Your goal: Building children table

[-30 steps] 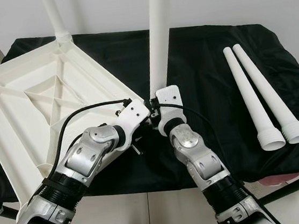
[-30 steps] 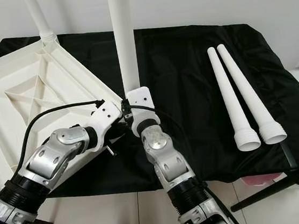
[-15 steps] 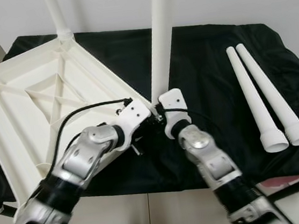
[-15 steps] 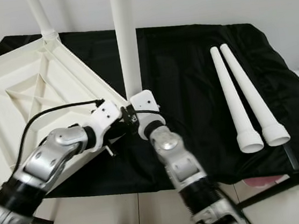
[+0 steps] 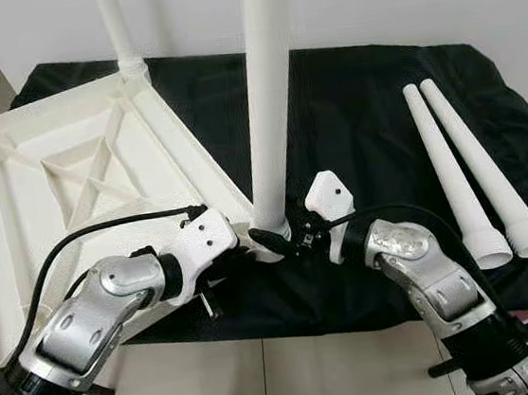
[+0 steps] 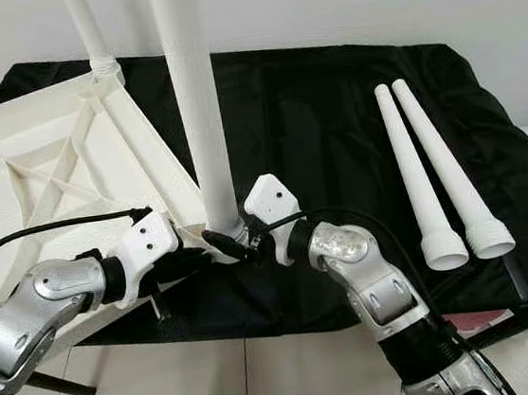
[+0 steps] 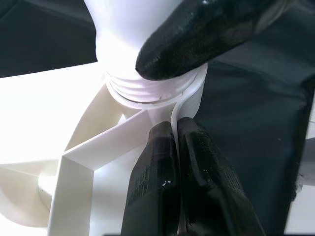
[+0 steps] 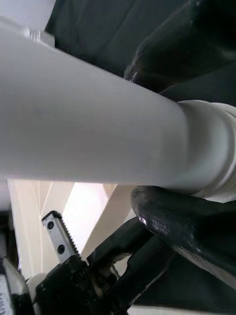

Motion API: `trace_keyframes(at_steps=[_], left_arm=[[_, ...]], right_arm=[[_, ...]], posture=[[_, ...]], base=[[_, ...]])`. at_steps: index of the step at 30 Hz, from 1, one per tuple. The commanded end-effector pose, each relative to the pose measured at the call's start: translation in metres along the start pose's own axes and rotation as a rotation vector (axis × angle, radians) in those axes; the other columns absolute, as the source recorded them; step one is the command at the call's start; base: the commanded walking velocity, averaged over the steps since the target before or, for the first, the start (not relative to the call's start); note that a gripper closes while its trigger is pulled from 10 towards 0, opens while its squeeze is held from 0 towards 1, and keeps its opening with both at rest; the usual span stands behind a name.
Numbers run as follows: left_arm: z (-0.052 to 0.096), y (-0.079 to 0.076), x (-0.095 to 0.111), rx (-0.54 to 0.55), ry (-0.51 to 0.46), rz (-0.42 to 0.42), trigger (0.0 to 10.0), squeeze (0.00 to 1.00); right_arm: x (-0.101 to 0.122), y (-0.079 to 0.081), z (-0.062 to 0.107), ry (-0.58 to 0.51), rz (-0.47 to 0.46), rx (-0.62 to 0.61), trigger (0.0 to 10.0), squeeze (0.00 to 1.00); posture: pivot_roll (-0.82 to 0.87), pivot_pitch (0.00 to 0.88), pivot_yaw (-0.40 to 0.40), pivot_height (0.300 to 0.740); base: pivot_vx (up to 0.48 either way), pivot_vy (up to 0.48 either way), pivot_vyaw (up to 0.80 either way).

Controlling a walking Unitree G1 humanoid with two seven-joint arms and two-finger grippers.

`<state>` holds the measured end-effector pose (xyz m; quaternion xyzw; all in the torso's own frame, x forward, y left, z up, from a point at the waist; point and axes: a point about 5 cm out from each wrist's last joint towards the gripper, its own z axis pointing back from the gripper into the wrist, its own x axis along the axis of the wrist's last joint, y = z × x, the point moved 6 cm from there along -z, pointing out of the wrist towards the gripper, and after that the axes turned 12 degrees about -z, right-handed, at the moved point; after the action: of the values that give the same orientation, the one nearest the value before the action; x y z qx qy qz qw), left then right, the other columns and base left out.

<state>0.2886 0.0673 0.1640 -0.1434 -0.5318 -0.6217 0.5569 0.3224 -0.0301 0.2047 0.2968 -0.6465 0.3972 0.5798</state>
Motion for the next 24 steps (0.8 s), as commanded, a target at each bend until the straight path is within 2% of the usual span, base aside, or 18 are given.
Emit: trace_keyframes(at_steps=[1,5,6,8,12,13,15,17,21,22,23,24], left_arm=[[0.008,-0.02,0.028,-0.177,-0.117,-0.088,0.0,0.0],[0.01,-0.021,0.028,-0.171,-0.114,-0.086,0.0,0.0],[0.01,-0.02,0.028,-0.165,-0.113,-0.084,0.0,0.0],[0.009,-0.019,0.028,-0.154,-0.113,-0.079,0.0,0.0],[0.008,-0.019,0.029,-0.15,-0.115,-0.076,0.0,0.0],[0.003,-0.016,0.03,-0.131,-0.125,-0.063,0.0,0.0],[0.001,-0.014,0.031,-0.121,-0.129,-0.057,0.0,0.0],[-0.008,-0.005,0.033,-0.076,-0.137,-0.039,0.0,0.0],[-0.013,-0.001,0.034,-0.059,-0.144,-0.03,0.0,0.0],[-0.019,0.004,0.033,-0.037,-0.144,-0.021,0.0,0.0],[-0.031,0.01,0.033,-0.014,-0.144,-0.008,0.0,0.0],[-0.031,0.01,0.033,-0.014,-0.144,-0.008,0.0,0.0]], right_arm=[[0.005,-0.002,0.002,-0.011,-0.008,0.009,10.0,0.0],[0.005,0.003,0.002,-0.018,-0.037,0.037,9.6,0.0],[0.004,0.004,0.002,-0.025,-0.067,0.044,0.0,0.0],[0.001,0.008,0.002,-0.033,-0.118,0.053,0.0,0.0],[-0.002,0.009,0.001,-0.031,-0.138,0.051,0.0,0.0],[-0.018,0.004,-0.002,0.01,-0.148,-0.021,0.0,0.0],[-0.024,0.001,-0.003,0.029,-0.145,-0.055,0.0,0.0],[-0.044,-0.009,-0.006,0.084,-0.125,-0.177,0.0,0.0],[-0.052,-0.011,-0.008,0.104,-0.128,-0.222,0.0,0.0],[-0.06,-0.013,-0.01,0.126,-0.123,-0.273,0.0,0.0],[-0.077,-0.024,-0.011,0.177,-0.148,-0.415,0.0,0.0],[-0.077,-0.024,-0.011,0.177,-0.148,-0.415,0.0,0.0]], posture=[[0.09,0.174,-0.032,0.74],[0.09,0.174,-0.035,0.74],[0.09,0.174,-0.035,0.74],[0.09,0.174,-0.035,0.74],[0.09,0.175,-0.034,0.74],[0.08,0.176,-0.033,0.74],[0.08,0.176,-0.033,0.74],[0.08,0.179,-0.031,0.74],[0.08,0.18,-0.03,0.74],[0.07,0.181,-0.029,0.74],[0.07,0.183,-0.027,0.74],[0.07,0.183,-0.027,0.74]], base=[[0.0,0.0,0.0],[0.0,0.0,0.0],[0.0,0.0,0.0],[0.0,0.0,0.0],[0.0,0.0,0.0],[0.0,0.0,0.0],[0.0,0.0,0.0],[0.0,0.0,0.0],[0.0,0.0,0.0],[0.0,0.0,0.0],[0.0,0.0,0.0],[0.0,0.0,0.0]])
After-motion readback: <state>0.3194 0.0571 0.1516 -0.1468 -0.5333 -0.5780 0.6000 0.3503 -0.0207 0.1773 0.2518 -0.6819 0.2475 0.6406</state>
